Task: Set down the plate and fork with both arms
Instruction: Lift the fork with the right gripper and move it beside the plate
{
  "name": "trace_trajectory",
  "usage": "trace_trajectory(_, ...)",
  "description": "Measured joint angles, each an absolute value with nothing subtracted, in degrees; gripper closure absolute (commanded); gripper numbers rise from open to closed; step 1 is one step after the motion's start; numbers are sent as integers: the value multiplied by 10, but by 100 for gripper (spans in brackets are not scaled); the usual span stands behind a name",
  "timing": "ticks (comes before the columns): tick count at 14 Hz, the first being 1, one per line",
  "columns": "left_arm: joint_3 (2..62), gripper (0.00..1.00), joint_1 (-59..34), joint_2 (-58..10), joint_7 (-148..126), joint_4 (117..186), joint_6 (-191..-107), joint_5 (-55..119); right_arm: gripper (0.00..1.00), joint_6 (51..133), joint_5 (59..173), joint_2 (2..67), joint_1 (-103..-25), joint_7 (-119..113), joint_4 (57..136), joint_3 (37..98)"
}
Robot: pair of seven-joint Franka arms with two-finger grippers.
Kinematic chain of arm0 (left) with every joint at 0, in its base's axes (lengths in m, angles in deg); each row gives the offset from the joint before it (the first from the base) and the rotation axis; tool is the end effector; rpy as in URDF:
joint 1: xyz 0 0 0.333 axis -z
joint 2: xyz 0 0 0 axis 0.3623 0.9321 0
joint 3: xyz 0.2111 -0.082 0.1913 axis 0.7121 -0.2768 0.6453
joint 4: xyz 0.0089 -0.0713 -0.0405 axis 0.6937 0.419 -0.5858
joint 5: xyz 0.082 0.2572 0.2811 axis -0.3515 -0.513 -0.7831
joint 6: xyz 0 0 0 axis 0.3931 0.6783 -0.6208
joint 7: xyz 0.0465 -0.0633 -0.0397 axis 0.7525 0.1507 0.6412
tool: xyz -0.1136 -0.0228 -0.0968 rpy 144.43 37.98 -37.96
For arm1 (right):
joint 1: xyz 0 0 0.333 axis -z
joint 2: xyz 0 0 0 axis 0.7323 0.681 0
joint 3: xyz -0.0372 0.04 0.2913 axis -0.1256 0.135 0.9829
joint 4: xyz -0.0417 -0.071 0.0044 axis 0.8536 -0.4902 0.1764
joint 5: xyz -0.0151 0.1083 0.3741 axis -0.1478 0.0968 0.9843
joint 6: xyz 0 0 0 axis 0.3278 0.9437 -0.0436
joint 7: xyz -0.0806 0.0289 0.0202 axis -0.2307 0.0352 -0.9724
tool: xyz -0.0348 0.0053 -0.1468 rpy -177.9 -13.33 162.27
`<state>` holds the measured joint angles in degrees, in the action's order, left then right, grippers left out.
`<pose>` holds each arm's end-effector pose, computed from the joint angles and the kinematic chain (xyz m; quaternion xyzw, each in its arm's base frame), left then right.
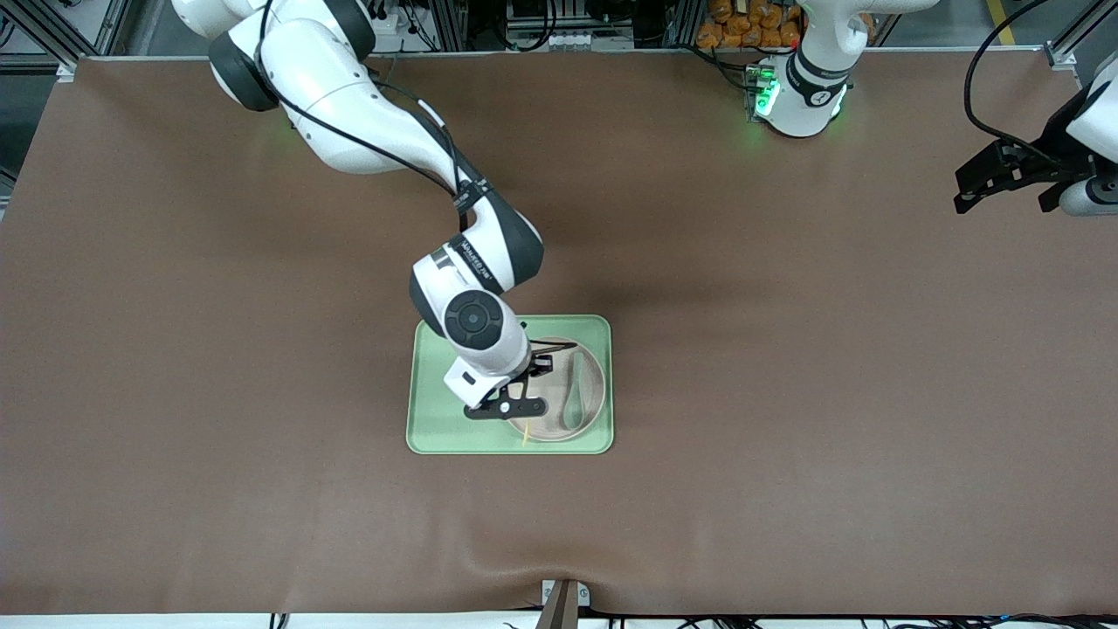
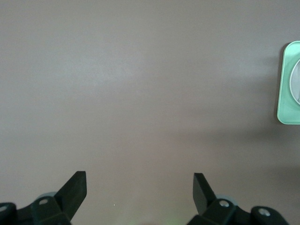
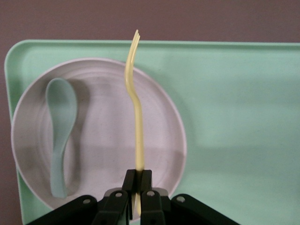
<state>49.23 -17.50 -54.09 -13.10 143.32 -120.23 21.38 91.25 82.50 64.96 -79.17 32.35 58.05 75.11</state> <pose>0.5250 -0.0380 0.5882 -0.9999 0.0026 -0.0088 0.0139 0.6263 0.4231 0.2020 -0.9990 -0.0126 0.0262 0.0332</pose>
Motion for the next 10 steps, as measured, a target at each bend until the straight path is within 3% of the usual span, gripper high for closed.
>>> trace_trajectory(6,494,0,-175,-556,-131,1449,-1202,214,100,826,837,626,-728,233,587,750)
trace_trajectory(10,495,0,-176,-559,-131,1454,-1203,214,100,823,839,611,-719,200,632,750)
